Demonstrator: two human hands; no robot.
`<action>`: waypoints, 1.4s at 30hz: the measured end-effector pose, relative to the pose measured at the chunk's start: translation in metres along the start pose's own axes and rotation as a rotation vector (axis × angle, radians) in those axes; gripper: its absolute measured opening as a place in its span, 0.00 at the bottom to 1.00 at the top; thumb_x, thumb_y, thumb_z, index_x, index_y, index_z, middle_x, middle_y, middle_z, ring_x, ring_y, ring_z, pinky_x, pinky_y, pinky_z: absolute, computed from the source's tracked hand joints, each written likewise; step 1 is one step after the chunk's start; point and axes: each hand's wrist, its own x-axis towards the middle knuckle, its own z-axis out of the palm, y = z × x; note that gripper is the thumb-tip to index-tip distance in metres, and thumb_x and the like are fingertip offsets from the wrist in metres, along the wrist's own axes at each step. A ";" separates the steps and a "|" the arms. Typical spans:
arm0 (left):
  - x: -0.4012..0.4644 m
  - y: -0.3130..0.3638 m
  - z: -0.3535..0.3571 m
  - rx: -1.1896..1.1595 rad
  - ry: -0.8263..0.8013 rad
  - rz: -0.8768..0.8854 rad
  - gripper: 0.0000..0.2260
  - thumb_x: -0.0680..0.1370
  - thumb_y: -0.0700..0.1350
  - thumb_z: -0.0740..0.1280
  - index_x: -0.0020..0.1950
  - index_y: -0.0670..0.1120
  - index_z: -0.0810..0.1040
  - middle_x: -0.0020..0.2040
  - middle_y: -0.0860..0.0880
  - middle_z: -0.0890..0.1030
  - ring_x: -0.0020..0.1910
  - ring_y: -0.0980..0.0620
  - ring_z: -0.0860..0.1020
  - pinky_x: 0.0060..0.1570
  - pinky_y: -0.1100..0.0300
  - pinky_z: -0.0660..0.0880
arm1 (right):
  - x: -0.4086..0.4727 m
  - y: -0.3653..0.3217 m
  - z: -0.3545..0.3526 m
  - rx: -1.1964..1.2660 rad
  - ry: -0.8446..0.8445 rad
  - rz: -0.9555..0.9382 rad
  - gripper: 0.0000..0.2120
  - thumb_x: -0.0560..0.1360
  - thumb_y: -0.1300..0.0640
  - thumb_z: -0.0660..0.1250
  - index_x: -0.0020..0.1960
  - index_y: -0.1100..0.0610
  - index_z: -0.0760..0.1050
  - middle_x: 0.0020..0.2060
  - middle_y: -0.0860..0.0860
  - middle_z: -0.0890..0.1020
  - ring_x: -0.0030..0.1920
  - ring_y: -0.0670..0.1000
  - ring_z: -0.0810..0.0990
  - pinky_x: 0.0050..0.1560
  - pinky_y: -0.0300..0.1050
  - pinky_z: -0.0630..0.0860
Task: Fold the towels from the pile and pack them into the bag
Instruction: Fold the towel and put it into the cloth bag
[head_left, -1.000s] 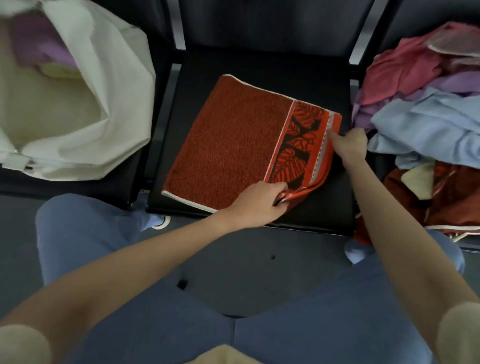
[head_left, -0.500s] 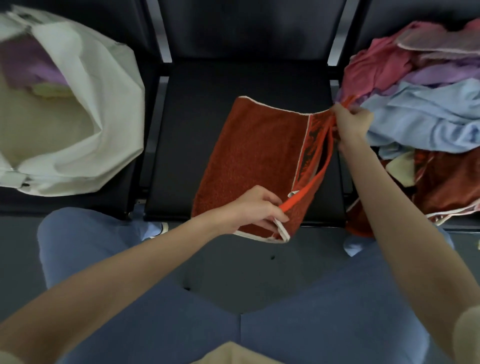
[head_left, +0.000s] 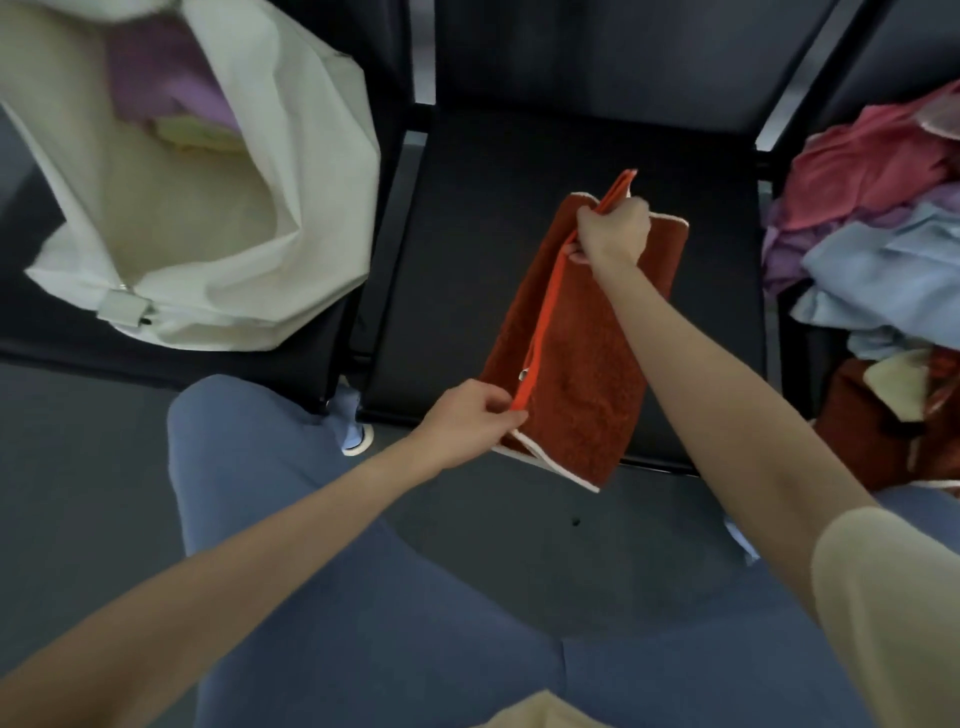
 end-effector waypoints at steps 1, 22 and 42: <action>0.003 -0.005 -0.001 0.082 0.018 0.000 0.13 0.78 0.48 0.66 0.33 0.52 0.77 0.31 0.55 0.77 0.33 0.56 0.77 0.37 0.61 0.72 | 0.001 0.005 0.009 -0.016 -0.001 0.007 0.06 0.76 0.61 0.64 0.40 0.59 0.73 0.29 0.55 0.81 0.23 0.48 0.80 0.25 0.43 0.79; 0.026 -0.022 0.006 0.451 0.348 -0.125 0.20 0.74 0.61 0.68 0.52 0.44 0.72 0.45 0.48 0.78 0.45 0.47 0.78 0.38 0.56 0.73 | -0.136 0.154 -0.101 -0.352 -0.011 0.056 0.18 0.75 0.52 0.69 0.55 0.65 0.72 0.52 0.63 0.75 0.55 0.61 0.74 0.53 0.50 0.71; -0.043 0.009 0.014 -0.614 0.091 -0.191 0.08 0.78 0.37 0.65 0.55 0.46 0.76 0.30 0.46 0.77 0.24 0.52 0.76 0.26 0.62 0.73 | -0.186 0.128 -0.156 0.432 -0.357 0.401 0.12 0.76 0.65 0.65 0.56 0.52 0.71 0.35 0.51 0.80 0.33 0.48 0.77 0.32 0.41 0.74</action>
